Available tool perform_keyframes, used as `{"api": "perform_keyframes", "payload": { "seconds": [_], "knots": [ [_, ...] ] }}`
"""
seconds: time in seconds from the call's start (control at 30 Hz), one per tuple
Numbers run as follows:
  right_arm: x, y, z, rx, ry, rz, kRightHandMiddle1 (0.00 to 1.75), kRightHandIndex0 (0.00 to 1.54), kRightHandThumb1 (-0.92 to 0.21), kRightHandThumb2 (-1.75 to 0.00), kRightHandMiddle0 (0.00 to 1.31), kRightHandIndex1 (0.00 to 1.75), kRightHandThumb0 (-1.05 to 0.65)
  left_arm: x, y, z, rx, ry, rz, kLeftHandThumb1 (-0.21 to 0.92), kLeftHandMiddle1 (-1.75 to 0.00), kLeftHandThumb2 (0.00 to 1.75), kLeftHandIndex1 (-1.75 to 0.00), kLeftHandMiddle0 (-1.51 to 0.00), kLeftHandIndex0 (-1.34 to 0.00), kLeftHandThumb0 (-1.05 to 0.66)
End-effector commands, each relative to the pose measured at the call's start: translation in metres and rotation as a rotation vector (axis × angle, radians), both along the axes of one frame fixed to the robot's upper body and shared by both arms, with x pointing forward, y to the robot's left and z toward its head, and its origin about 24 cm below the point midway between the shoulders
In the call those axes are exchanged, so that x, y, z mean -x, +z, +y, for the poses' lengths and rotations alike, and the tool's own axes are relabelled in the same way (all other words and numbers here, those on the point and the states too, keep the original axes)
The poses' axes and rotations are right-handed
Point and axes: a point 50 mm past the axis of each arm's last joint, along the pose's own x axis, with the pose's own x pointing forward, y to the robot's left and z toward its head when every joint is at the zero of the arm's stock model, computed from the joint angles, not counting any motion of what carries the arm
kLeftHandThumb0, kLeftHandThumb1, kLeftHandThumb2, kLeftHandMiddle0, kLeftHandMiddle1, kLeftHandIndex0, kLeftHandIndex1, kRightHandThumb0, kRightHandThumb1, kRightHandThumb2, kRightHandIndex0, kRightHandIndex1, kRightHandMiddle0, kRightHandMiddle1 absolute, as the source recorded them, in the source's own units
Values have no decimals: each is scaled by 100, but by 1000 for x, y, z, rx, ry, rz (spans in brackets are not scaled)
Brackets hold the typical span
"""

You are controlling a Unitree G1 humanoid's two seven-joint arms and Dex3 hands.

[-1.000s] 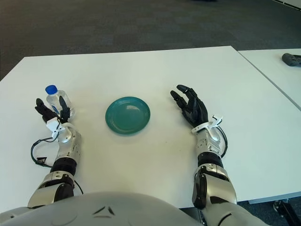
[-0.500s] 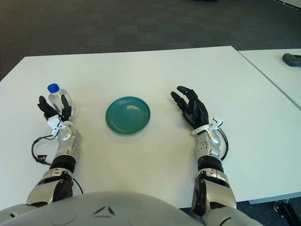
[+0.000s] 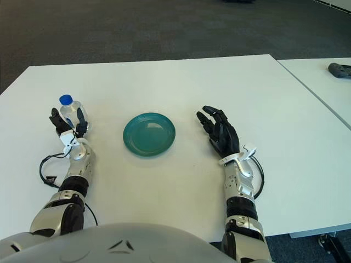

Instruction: Put the bottle into the plate.

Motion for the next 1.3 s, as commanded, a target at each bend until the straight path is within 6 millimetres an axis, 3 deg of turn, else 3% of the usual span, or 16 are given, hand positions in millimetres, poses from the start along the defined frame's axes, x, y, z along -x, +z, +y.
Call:
{"api": "perform_keyframes", "payload": {
  "seconds": [0.0,0.23,0.4,0.5,0.57,0.6,0.67,0.73,0.83,0.9,1.03,1.27],
  "knots": [
    [19,-22,5,-13,13,119,97,46,-92,-64,13,23,-75,32,-41,-14,89,-13,250,92,-4,40,-38,-23,0,-105],
    [21,-21,8,0,10,103,97,47,-92,-63,13,23,-75,31,-40,-13,78,-12,250,92,-9,36,-53,-29,0,-105],
    [23,-20,11,7,6,90,97,48,-92,-62,13,23,-75,31,-39,-12,52,-15,252,92,-67,29,-82,-14,0,-102],
    [24,-19,11,19,6,87,97,49,-92,-63,13,23,-76,31,-39,-13,24,-28,260,92,-92,24,-110,-13,0,-98],
    [24,-19,11,27,7,88,97,49,-92,-63,13,23,-76,31,-39,-13,4,-42,268,92,-99,23,-118,-13,0,-97],
    [24,-20,10,29,6,91,97,49,-92,-63,13,23,-76,30,-39,-13,-11,-59,274,91,-121,21,-139,-17,-4,-92],
    [26,-19,13,20,4,85,97,49,-92,-61,13,23,-76,29,-39,-13,-19,-79,277,89,-147,18,-156,-27,-17,-83],
    [29,-17,16,6,2,75,97,48,-92,-60,13,22,-75,29,-39,-13,-10,-85,273,63,-163,72,-163,-43,-39,-60],
    [27,-20,14,5,0,90,97,48,-92,-59,13,22,-75,29,-40,-12,18,-86,264,51,-170,97,-168,-53,-48,-51],
    [26,-22,12,1,-10,109,97,48,-92,-58,13,21,-75,27,-39,-11,50,-78,245,43,-173,112,-172,-68,-52,-48],
    [26,-25,12,-28,-22,127,97,48,-92,-55,14,21,-74,23,-37,-10,76,-54,227,36,-174,124,-174,-92,-57,-46],
    [29,-28,15,-67,-46,131,97,46,-92,-52,14,19,-74,21,-36,-11,91,-24,215,33,-175,129,-175,-106,-59,-46]
  ]
}}
